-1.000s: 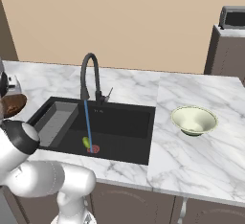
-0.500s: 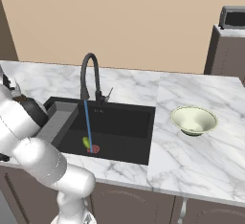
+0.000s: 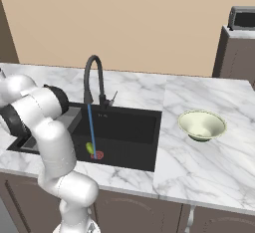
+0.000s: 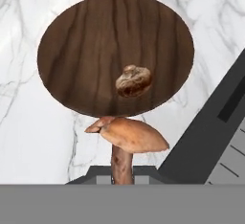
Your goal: Pick the mushrooms from the sink and place them in one bowl. Place the mango in the other bowl. Then turn off the sink faucet.
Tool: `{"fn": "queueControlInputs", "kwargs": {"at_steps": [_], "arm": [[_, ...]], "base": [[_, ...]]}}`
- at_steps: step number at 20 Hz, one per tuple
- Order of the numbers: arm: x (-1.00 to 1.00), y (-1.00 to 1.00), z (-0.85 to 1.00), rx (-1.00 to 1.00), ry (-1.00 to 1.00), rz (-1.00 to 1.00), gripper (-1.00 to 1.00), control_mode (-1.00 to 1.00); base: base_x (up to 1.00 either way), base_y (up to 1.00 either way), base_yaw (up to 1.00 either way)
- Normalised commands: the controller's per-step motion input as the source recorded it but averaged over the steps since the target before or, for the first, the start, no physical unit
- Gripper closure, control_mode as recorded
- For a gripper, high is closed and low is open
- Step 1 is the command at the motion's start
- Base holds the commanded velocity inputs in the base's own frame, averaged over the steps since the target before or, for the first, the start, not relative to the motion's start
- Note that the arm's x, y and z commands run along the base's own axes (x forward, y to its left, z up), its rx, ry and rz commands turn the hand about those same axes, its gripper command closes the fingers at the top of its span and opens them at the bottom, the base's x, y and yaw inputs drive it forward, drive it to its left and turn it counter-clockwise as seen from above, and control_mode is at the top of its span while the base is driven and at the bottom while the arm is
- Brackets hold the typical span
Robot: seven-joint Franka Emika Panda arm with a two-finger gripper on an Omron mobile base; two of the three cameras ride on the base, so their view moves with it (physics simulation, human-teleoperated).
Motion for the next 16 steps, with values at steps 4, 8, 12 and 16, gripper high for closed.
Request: {"fn": "queueControlInputs", "kwargs": {"at_steps": [4,8,12,16], "arm": [[0.37,0.28,-0.21,-0.03,0.01,0.00,1.00,-1.00],[0.32,0.27,-0.20,-0.03,0.01,0.00,1.00,-1.00],[0.23,0.29,-0.09,-0.03,0.00,0.00,1.00,-1.00],[0.33,0.28,-0.19,-0.04,0.00,0.00,1.00,-1.00]], "base": [[0.00,0.00,0.00],[0.00,0.00,0.00],[0.00,0.00,0.00],[0.00,0.00,0.00]]}}
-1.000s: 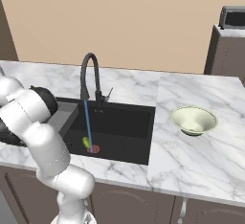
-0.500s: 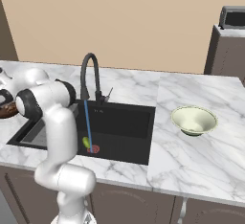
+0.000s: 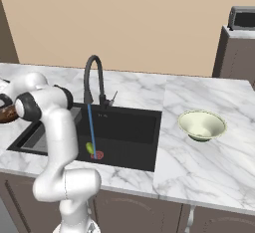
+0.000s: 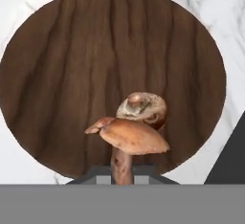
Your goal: Pick the mushrooms from the sink and place them in one bowl. Place the mango in the other bowl. Then turn off the sink faucet.
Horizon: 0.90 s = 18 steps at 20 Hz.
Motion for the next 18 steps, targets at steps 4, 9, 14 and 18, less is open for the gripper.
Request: {"fn": "queueControlInputs", "kwargs": {"at_steps": [4,9,14,18], "arm": [[0.31,0.17,-0.35,-0.05,0.00,0.00,1.00,-1.00],[0.24,0.12,-0.32,-0.05,0.00,0.00,-1.00,-1.00],[0.09,0.01,-0.03,0.00,-0.03,0.00,-1.00,-1.00],[0.00,-0.26,0.47,0.07,-0.18,0.00,-1.00,-1.00]], "base": [[0.00,0.00,0.00],[0.00,0.00,0.00],[0.00,0.00,0.00],[0.00,0.00,0.00]]}}
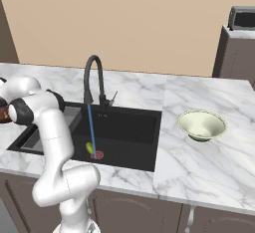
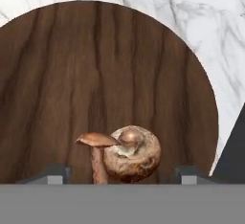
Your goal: Pick the mushrooms from the sink and place them in one bowl. Place the mango in the other bowl. Then turn off the sink faucet.
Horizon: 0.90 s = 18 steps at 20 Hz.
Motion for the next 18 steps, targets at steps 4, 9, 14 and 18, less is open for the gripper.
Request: {"fn": "queueControlInputs", "kwargs": {"at_steps": [4,9,14,18], "arm": [[-0.01,-0.41,0.78,0.07,-0.22,-0.03,-1.00,-1.00],[-0.27,-0.97,0.19,0.14,-0.23,-0.07,-1.00,-1.00],[-0.47,-1.00,0.01,0.27,-0.07,-0.01,-1.00,-1.00],[-0.64,-1.00,0.79,0.37,-0.02,0.00,-1.00,-1.00]], "base": [[0.00,0.00,0.00],[0.00,0.00,0.00],[0.00,0.00,0.00],[0.00,0.00,0.00]]}}
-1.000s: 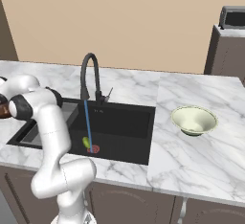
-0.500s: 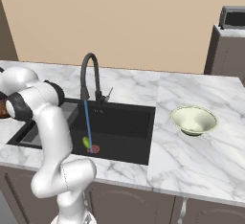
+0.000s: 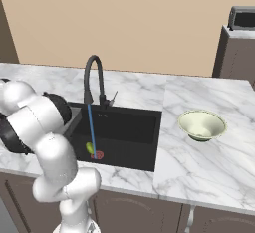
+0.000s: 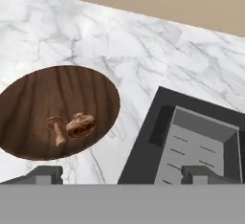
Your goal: Pick the mushrooms from the sink and place them in one bowl. Place the mango in the other bowl. Then turn off the sink faucet.
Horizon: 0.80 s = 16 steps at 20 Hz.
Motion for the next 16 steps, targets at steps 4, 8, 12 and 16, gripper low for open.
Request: {"fn": "queueControlInputs", "kwargs": {"at_steps": [4,8,12,16], "arm": [[-0.57,-1.00,1.00,0.34,0.02,0.00,-1.00,-1.00],[-0.60,-0.93,0.99,0.27,0.09,0.00,-1.00,-1.00],[-0.58,-0.68,0.89,0.18,0.18,0.00,-1.00,-1.00],[-0.35,-0.38,0.48,0.01,0.07,0.00,-1.00,-1.00]], "base": [[0.00,0.00,0.00],[0.00,0.00,0.00],[0.00,0.00,0.00],[0.00,0.00,0.00]]}}
